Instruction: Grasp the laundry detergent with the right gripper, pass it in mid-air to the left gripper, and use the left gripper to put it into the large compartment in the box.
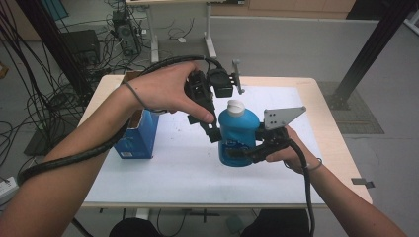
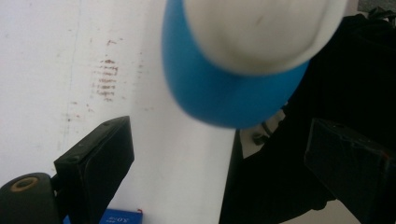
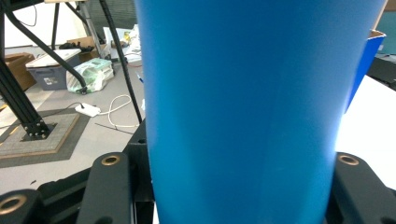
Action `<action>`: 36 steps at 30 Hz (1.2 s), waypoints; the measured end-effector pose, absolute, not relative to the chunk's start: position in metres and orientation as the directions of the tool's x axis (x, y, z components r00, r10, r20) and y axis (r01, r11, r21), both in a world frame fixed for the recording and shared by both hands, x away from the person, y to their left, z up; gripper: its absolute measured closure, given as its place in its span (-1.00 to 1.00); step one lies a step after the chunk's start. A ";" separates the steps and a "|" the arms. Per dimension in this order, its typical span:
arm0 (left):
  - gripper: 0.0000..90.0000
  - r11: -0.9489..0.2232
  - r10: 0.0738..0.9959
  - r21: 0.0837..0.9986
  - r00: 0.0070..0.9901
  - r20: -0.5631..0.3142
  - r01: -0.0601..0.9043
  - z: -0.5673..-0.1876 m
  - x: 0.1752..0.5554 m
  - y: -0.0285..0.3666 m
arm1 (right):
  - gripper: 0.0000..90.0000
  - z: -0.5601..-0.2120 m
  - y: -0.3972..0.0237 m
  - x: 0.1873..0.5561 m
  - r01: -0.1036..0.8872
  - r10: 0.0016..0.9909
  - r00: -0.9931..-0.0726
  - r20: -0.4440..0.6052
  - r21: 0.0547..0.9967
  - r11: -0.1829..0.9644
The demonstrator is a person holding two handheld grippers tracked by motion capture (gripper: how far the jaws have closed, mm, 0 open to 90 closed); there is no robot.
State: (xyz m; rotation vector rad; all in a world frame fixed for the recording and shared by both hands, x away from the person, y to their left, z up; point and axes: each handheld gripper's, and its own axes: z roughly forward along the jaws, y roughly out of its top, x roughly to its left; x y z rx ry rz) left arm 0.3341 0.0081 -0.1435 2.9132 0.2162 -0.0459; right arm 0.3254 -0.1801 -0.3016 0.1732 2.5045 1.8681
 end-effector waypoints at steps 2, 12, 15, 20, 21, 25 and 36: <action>-0.81 -0.967 0.133 0.212 0.990 -0.043 0.139 -0.143 0.333 0.004 | -0.04 -0.300 -0.177 0.325 0.072 0.079 -0.996 0.051 0.956 0.284; -0.81 -0.970 0.106 0.216 0.993 -0.043 0.113 -0.142 0.328 -0.005 | -0.04 -0.299 -0.166 0.321 0.057 0.054 -0.998 0.043 0.953 0.297; -0.81 -0.971 0.099 0.216 0.994 -0.043 0.106 -0.142 0.325 -0.008 | -0.04 -0.300 -0.165 0.321 0.057 0.054 -0.998 0.043 0.952 0.299; -0.81 -0.973 0.089 0.210 0.995 -0.042 0.096 -0.142 0.324 -0.011 | -0.04 -0.300 -0.164 0.322 0.059 0.053 -0.998 0.045 0.952 0.302; -0.81 -0.973 0.089 0.209 0.995 -0.042 0.096 -0.142 0.325 -0.011 | -0.04 -0.300 -0.164 0.322 0.059 0.051 -0.998 0.045 0.951 0.303; -0.81 -0.973 0.087 0.209 0.995 -0.042 0.094 -0.142 0.325 -0.012 | -0.04 -0.300 -0.164 0.322 0.060 0.052 -0.998 0.047 0.952 0.302; -0.81 -0.972 0.096 0.213 0.995 -0.040 0.102 -0.142 0.328 -0.009 | -0.04 -0.302 -0.165 0.325 0.066 0.056 -0.997 0.052 0.950 0.305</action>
